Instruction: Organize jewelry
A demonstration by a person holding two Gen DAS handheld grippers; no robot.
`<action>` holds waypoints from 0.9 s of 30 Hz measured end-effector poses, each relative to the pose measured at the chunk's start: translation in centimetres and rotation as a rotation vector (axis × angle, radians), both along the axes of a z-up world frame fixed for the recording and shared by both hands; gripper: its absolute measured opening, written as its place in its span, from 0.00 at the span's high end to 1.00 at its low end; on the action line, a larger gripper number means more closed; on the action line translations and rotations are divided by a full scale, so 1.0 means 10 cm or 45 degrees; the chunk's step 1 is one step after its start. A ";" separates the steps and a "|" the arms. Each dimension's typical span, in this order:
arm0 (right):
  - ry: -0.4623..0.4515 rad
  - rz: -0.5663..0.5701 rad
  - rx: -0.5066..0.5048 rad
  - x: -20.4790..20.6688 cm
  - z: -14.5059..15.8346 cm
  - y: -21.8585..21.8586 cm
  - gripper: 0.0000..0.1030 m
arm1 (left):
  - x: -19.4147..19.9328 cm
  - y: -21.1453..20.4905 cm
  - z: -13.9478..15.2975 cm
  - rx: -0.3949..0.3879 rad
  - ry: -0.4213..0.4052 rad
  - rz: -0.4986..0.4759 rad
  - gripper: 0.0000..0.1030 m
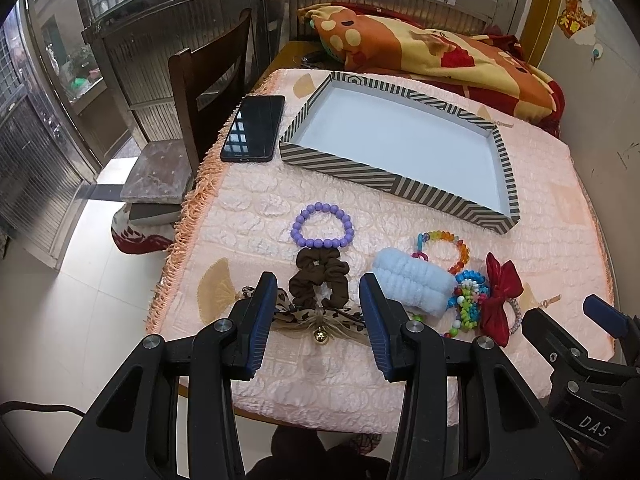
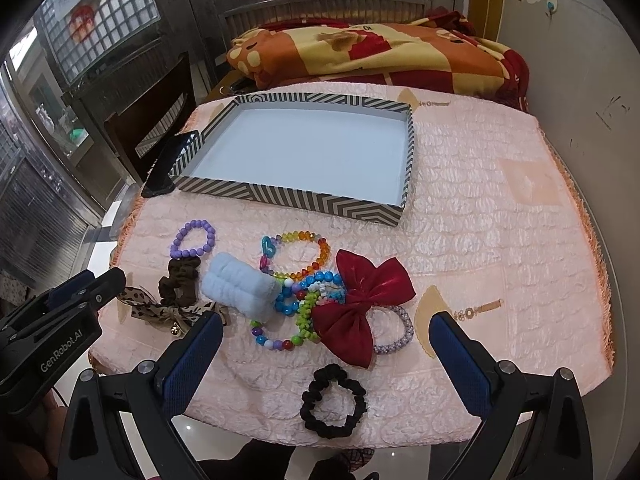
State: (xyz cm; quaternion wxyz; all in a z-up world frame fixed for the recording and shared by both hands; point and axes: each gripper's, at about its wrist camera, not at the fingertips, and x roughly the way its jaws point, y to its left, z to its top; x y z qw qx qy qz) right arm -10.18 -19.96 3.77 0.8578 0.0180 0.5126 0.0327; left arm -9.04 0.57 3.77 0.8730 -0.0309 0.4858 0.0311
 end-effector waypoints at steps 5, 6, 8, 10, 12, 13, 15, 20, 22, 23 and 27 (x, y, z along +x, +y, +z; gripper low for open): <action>0.009 -0.001 -0.002 0.01 -0.02 0.00 0.01 | 0.00 -0.01 -0.01 0.001 0.003 0.001 0.59; 0.008 -0.005 0.002 0.00 -0.02 -0.01 0.01 | 0.01 -0.01 -0.01 0.001 0.003 0.000 0.59; 0.005 -0.011 0.008 0.01 -0.02 -0.02 0.01 | 0.01 -0.01 -0.02 0.002 0.003 -0.001 0.59; 0.004 -0.014 0.008 0.02 -0.02 -0.03 0.01 | 0.01 -0.01 -0.01 0.001 0.006 -0.001 0.59; 0.006 -0.015 0.009 0.02 -0.03 -0.04 0.01 | 0.01 -0.02 -0.02 0.003 0.005 -0.001 0.59; 0.017 -0.014 0.010 0.02 -0.03 -0.03 0.01 | 0.01 -0.02 -0.02 0.003 0.005 -0.001 0.59; 0.022 -0.012 0.008 0.02 -0.04 -0.03 0.01 | 0.01 -0.02 -0.01 0.002 0.006 -0.001 0.59; 0.025 -0.013 0.013 0.03 -0.05 -0.04 0.01 | 0.02 -0.04 -0.04 0.005 0.016 -0.006 0.59; 0.032 -0.014 0.021 0.03 -0.05 -0.04 0.01 | 0.03 -0.04 -0.05 0.005 0.018 -0.006 0.59; 0.032 -0.014 0.022 0.03 -0.06 -0.04 0.01 | 0.03 -0.04 -0.05 0.006 0.018 -0.006 0.59; 0.041 -0.016 0.017 0.03 -0.08 -0.05 0.01 | 0.03 -0.05 -0.05 0.007 0.020 -0.006 0.59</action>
